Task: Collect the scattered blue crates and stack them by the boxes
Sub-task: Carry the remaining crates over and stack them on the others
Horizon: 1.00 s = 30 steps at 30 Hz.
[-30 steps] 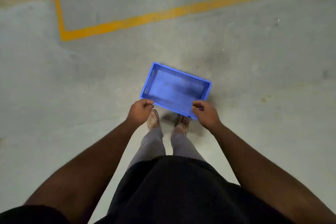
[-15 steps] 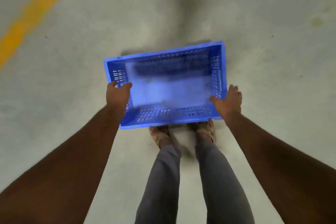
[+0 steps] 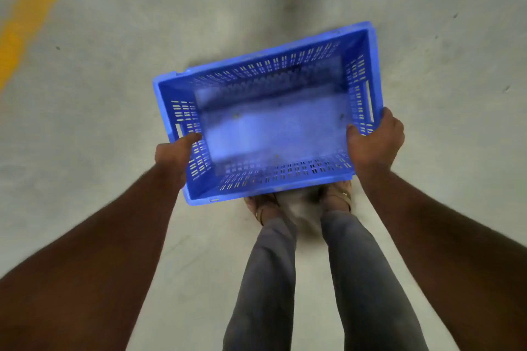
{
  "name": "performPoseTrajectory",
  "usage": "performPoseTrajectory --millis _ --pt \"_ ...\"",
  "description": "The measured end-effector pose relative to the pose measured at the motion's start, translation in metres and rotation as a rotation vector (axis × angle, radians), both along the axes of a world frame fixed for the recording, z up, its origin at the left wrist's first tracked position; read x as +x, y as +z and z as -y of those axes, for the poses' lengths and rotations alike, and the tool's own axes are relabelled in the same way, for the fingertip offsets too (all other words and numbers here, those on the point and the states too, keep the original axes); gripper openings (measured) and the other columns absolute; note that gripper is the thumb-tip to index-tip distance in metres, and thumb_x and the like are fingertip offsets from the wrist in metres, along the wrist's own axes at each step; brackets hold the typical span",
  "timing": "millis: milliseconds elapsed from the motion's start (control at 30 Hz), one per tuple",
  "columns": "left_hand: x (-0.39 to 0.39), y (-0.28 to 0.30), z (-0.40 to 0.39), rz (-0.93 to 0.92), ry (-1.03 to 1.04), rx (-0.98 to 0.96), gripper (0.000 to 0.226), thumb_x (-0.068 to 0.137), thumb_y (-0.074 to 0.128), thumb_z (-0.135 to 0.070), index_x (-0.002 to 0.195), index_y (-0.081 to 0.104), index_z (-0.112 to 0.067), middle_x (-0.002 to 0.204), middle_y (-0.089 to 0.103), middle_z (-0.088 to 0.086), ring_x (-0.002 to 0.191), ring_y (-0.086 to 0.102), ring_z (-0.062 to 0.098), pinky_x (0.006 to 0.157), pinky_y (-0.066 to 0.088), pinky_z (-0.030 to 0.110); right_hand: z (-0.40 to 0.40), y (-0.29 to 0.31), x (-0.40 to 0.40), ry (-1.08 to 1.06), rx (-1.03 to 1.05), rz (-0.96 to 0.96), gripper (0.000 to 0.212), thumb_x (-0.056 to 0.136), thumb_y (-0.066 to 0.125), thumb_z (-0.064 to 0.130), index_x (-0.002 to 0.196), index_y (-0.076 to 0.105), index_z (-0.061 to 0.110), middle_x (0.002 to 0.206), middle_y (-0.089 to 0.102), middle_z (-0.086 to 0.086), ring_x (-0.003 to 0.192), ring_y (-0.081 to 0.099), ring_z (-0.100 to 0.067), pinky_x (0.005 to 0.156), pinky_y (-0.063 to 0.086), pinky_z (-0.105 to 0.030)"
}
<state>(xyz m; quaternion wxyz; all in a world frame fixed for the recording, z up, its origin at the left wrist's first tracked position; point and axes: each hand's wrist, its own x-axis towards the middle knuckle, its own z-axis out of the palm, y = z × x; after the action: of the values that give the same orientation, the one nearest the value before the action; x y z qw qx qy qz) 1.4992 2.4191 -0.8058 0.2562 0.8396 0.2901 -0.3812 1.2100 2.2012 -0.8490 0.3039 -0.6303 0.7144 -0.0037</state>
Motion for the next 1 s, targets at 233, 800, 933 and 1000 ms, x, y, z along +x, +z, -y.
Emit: performPoseTrajectory --millis 233,800,933,1000 --pt "-0.018 0.166 -0.012 0.146 0.045 -0.101 0.012 0.075 0.071 -0.004 0.084 0.075 -0.010 0.076 0.071 0.010 0.070 0.069 0.028 0.081 0.061 0.056 -0.007 0.165 -0.026 -0.292 -0.139 0.114 0.064 0.075 0.072 0.035 0.132 0.063 0.007 0.116 0.063 -0.022 0.110 0.059 -0.043 0.102 0.043 -0.047" --pt "-0.096 0.567 0.094 0.340 -0.183 -0.657 0.022 0.083 0.072 -0.005 0.104 0.076 -0.012 0.101 0.077 0.012 0.095 0.073 0.031 0.090 0.057 0.057 0.038 0.584 -0.195 -0.716 -0.237 0.486 0.038 0.065 0.062 0.037 0.100 0.070 0.052 0.109 0.067 -0.004 0.095 0.068 -0.028 0.097 0.053 -0.052" --pt "-0.146 0.594 0.154 0.359 -0.261 -0.703 0.023 0.087 0.068 0.001 0.085 0.075 -0.021 0.089 0.075 0.010 0.082 0.068 0.026 0.086 0.059 0.053 0.082 0.619 -0.242 -0.846 -0.236 0.719 0.031 0.072 0.057 0.017 0.074 0.074 0.044 0.080 0.065 -0.004 0.074 0.057 -0.025 0.075 0.051 -0.043" --pt "-0.170 0.596 0.189 0.367 -0.308 -0.721 0.022 0.085 0.068 0.000 0.088 0.077 -0.020 0.092 0.077 0.011 0.081 0.069 0.025 0.086 0.059 0.055 0.109 0.623 -0.271 -0.833 -0.232 0.738 0.033 0.074 0.054 0.012 0.072 0.074 0.038 0.070 0.060 0.002 0.071 0.051 -0.024 0.069 0.046 -0.038"
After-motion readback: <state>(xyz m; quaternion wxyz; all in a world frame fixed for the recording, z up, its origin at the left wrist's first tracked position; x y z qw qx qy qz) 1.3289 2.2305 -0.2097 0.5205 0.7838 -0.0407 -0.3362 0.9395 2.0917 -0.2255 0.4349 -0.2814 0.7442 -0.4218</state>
